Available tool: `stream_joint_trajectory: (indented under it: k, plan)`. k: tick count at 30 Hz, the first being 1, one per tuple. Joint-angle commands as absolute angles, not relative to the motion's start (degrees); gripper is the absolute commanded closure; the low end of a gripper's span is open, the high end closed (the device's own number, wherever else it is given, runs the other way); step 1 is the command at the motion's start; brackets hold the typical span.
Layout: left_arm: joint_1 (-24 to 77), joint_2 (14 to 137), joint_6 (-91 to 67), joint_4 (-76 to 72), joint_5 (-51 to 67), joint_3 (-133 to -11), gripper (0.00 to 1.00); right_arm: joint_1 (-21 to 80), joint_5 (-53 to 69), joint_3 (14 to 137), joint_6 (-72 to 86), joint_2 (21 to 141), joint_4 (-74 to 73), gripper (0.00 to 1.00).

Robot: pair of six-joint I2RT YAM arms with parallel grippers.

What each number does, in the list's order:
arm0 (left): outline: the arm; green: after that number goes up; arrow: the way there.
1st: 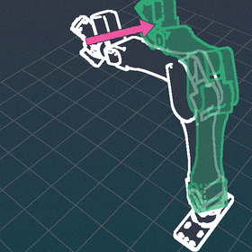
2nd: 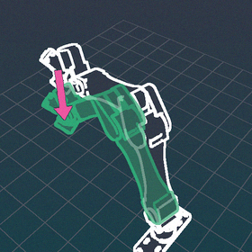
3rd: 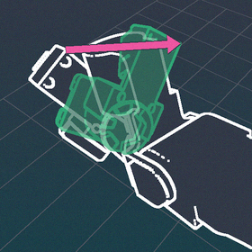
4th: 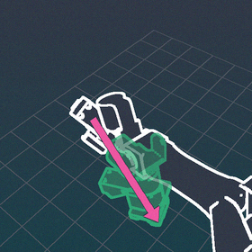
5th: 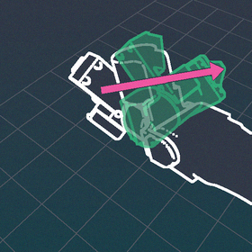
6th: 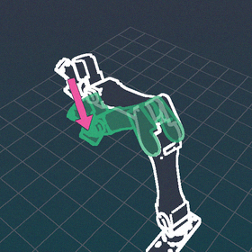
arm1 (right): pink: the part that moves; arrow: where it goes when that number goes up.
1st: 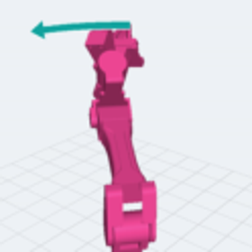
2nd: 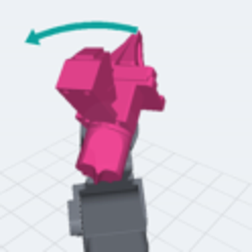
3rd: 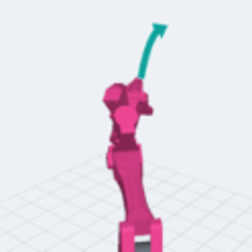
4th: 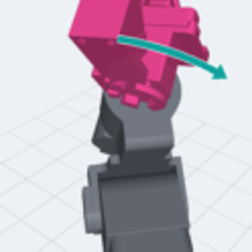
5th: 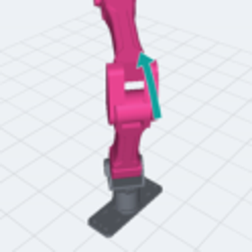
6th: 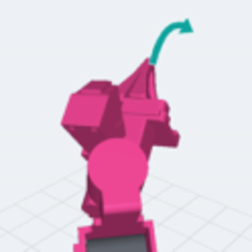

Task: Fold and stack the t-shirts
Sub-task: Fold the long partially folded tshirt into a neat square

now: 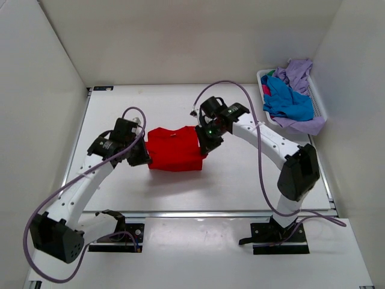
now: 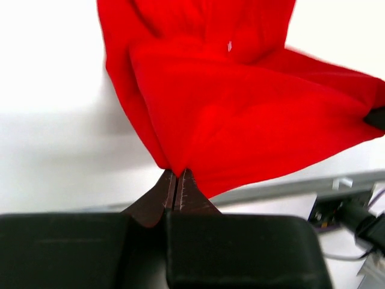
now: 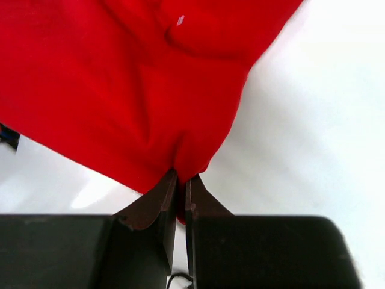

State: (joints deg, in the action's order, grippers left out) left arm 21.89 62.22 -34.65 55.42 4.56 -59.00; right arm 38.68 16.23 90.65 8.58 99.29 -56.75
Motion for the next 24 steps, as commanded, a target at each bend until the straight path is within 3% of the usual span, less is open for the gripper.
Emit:
stream_joint_trajectory:
  k: [1,12,24]
  plan:
    - [18.47,65.20,-31.21,53.53,3.25,-63.18,1.00,36.57,15.03,98.15,4.31,103.87,-59.14,1.00]
    - [12.22,76.01,-28.13,47.11,4.48,-68.20,1.00,31.21,17.05,116.53,0.79,117.15,-62.05,1.00]
    - [10.37,88.67,-28.83,36.84,6.32,-67.42,1.00,30.23,18.28,123.04,-2.02,128.48,-54.77,1.00]
